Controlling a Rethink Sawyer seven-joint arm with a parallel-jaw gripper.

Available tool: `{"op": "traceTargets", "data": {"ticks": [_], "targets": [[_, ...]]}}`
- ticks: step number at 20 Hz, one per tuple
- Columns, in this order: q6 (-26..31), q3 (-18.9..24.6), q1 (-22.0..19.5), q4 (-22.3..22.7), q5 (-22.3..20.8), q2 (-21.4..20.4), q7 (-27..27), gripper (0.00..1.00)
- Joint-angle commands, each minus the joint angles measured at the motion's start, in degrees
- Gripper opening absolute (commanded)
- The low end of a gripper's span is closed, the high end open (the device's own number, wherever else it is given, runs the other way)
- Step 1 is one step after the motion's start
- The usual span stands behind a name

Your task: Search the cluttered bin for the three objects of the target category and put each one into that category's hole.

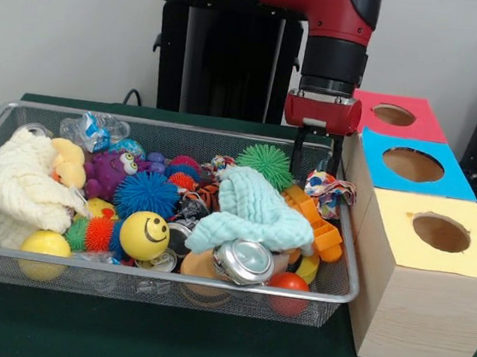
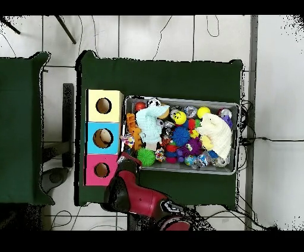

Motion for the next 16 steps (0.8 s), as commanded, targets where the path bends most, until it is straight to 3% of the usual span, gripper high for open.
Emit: {"op": "traceTargets", "data": {"ticks": [1, 16], "targets": [[-3.1, 6.3, 0.1, -8.3, 0.8, 2.0, 15.9, 1.0], [-4.9, 4.9, 2.5, -11.5, 3.8, 3.0, 15.9, 1.0]]}}
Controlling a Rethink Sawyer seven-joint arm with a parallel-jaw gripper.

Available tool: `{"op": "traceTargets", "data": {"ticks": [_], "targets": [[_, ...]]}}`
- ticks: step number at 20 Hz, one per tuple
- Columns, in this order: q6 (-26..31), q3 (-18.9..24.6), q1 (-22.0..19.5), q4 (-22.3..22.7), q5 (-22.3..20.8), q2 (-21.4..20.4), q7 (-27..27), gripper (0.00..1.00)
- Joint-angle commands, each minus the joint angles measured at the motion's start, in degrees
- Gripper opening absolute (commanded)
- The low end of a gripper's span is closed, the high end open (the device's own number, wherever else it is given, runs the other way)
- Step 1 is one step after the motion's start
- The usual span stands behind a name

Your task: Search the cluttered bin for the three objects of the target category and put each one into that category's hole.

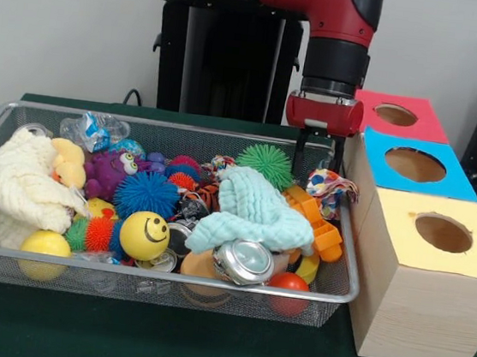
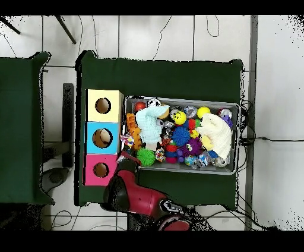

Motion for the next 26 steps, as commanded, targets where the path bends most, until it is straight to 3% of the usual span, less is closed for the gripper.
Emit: {"op": "traceTargets", "data": {"ticks": [1, 10, 11, 20, 26], "targets": [[-4.8, 4.8, 2.3, -11.4, 4.0, 3.0, 14.2, 1.0], [-8.4, 2.0, 4.1, -12.7, 4.3, 3.6, 13.2, 1.0], [-9.2, 1.3, 4.5, -13.0, 4.3, 3.7, 13.3, 0.0], [-10.8, -0.3, 6.2, -12.7, 5.8, 3.7, 13.1, 0.0], [-8.5, -0.6, 5.9, -11.8, 5.0, 2.2, 12.9, 0.0]]}}
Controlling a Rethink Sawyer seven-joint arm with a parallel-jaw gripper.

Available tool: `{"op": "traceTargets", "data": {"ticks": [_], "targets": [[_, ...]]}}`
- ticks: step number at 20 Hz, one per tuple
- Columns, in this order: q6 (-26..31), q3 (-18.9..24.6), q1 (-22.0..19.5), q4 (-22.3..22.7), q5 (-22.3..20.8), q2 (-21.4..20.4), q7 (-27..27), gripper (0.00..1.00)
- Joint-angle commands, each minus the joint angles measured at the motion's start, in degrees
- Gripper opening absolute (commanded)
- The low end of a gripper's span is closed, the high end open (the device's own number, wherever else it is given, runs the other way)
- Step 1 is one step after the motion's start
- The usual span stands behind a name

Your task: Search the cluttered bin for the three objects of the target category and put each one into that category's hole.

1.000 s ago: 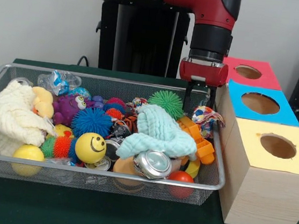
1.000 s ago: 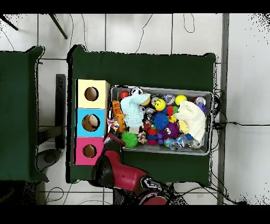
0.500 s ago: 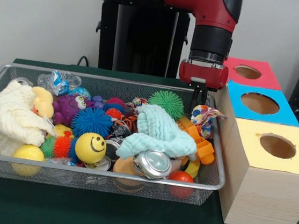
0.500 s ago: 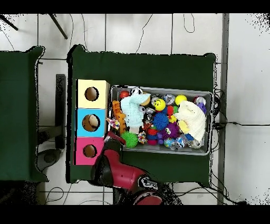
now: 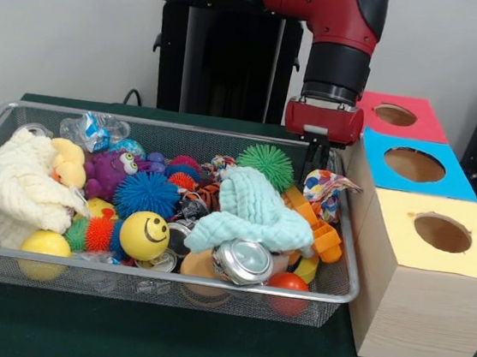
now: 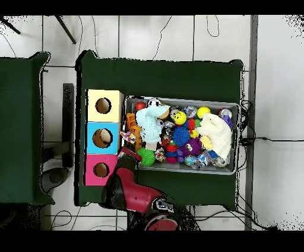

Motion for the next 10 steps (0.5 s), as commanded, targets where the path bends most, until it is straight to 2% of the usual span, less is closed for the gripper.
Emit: {"op": "traceTargets", "data": {"ticks": [1, 10], "targets": [[-2.2, 3.6, 0.8, -8.3, 3.2, -0.8, 12.8, 0.0], [2.5, 3.5, 0.1, -6.2, 2.5, -4.8, 11.4, 0.0]]}}
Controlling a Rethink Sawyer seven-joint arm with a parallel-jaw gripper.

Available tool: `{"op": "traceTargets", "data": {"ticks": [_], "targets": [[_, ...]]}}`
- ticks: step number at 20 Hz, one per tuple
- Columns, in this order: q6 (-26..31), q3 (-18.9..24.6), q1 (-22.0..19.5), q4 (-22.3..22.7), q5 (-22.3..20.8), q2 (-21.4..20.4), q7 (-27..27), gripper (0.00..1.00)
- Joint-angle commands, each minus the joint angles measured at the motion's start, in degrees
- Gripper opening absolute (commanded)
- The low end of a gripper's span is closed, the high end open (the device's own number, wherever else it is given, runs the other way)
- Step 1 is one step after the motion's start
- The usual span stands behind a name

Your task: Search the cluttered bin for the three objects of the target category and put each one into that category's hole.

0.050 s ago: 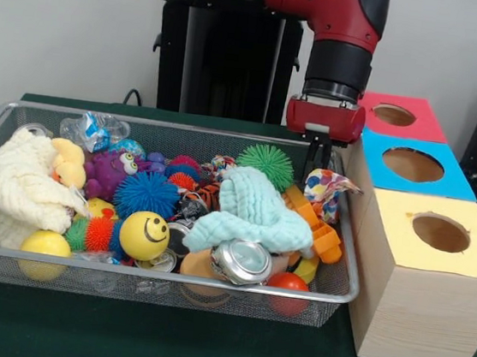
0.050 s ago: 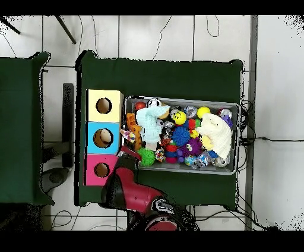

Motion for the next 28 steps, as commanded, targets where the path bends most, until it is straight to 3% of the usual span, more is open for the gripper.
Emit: {"op": "traceTargets", "data": {"ticks": [1, 5, 17, 28], "targets": [[3.3, 3.5, 0.0, -5.8, 2.6, -4.4, 11.2, 0.0], [7.4, 3.2, 0.0, -4.0, 3.0, -7.9, 10.2, 0.0], [9.3, 1.5, 1.3, -2.7, 3.3, -10.8, 10.1, 0.0], [14.6, -0.7, 4.4, -0.5, 5.7, -16.0, 9.0, 0.0]]}}
